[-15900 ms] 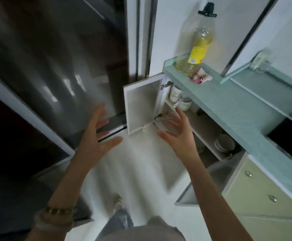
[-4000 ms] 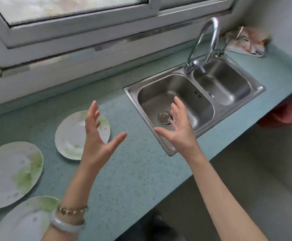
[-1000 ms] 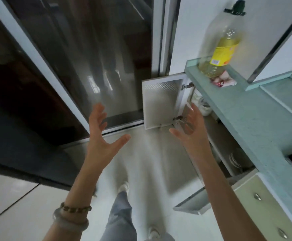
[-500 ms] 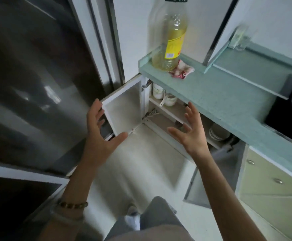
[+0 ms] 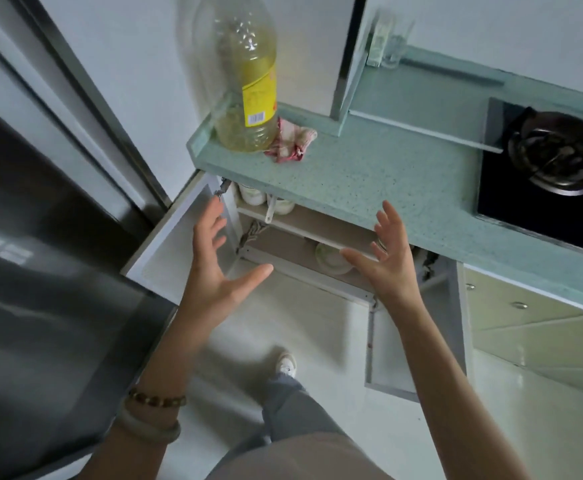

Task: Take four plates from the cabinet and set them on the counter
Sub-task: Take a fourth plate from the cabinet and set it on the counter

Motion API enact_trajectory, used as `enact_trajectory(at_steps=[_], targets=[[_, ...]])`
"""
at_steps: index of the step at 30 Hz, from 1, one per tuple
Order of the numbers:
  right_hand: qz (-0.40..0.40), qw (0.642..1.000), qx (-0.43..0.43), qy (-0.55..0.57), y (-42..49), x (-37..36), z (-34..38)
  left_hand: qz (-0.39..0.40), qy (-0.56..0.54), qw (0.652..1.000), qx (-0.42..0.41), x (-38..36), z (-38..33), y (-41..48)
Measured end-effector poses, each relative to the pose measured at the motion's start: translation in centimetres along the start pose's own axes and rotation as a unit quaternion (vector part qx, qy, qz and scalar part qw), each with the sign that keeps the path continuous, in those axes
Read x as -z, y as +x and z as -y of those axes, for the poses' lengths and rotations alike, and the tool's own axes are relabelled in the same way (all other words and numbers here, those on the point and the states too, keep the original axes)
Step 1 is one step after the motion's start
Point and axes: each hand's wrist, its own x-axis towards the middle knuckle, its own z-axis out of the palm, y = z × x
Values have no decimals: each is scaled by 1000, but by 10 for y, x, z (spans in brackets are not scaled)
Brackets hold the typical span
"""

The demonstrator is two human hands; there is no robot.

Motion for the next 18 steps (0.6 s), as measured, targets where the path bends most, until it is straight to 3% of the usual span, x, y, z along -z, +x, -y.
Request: enact_trajectory(at_steps=[11, 18], targets=[[-76, 995, -60, 0, 71, -10, -16, 104, -4, 994, 14, -22, 33, 104], [-183, 977, -109, 4, 111, -19, -19, 197, -32, 979, 34, -35, 70, 177]])
